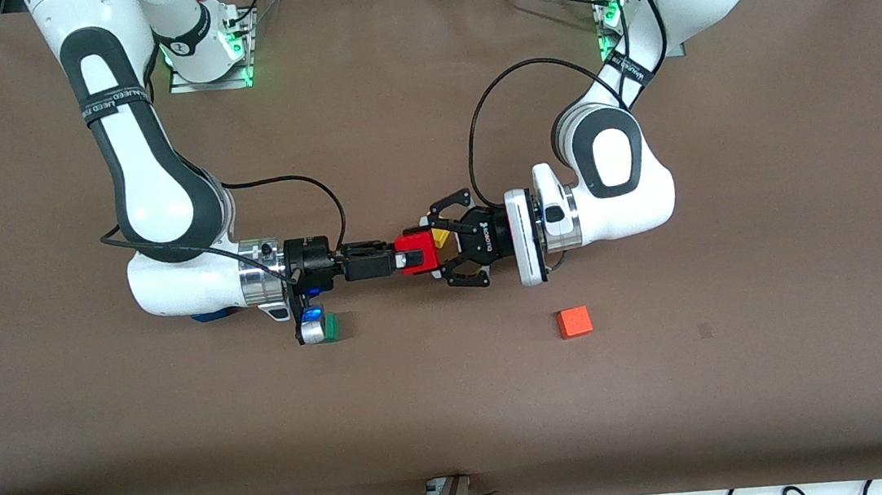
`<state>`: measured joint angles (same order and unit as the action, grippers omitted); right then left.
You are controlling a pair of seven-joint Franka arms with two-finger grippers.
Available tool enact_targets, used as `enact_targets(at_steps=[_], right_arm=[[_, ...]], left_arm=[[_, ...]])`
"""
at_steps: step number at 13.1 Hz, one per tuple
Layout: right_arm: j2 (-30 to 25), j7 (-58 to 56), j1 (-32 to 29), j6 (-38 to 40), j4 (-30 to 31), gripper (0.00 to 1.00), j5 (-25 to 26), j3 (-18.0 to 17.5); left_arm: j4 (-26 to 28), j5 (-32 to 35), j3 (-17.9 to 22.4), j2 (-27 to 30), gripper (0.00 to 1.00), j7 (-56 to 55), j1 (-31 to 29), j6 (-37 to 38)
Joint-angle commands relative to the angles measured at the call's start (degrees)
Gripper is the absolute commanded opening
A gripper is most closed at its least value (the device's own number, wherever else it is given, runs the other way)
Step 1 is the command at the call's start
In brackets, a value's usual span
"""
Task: Pass red block to right arm, stack on blue
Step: 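Close the right gripper on the red cube beside the left gripper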
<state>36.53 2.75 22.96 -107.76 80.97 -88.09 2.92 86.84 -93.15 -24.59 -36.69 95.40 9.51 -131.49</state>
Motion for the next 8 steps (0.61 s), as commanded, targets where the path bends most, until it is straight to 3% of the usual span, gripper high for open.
enact_targets(at_steps=[1, 2, 3, 4, 8], right_arm=[[-1.02, 0.85, 0.24, -0.79, 0.68, 0.21, -1.03, -0.19], [-1.02, 0.85, 0.24, -0.79, 0.68, 0.12, -1.03, -0.19], [-1.02, 0.85, 0.15, -0.87, 0.68, 0.09, -1.03, -0.10], [-1.02, 0.85, 0.15, -0.87, 0.68, 0.08, -1.03, -0.19], [-1.02, 0.85, 0.07, -0.79, 0.68, 0.08, -1.03, -0.10]], left_arm=[[-1.05, -1.69, -0.10, -0.75, 0.05, 1.80, 0.51, -0.52], [-1.05, -1.69, -0.10, -0.75, 0.05, 1.72, 0.60, -0.52], [-1.05, -1.78, -0.10, -0.67, 0.18, 1.72, 0.60, -0.52], [-0.97, -1.78, -0.10, -0.67, 0.99, 1.37, 0.60, -0.43], [-0.97, -1.60, -0.10, -0.23, 1.00, -0.47, 0.51, -0.17]])
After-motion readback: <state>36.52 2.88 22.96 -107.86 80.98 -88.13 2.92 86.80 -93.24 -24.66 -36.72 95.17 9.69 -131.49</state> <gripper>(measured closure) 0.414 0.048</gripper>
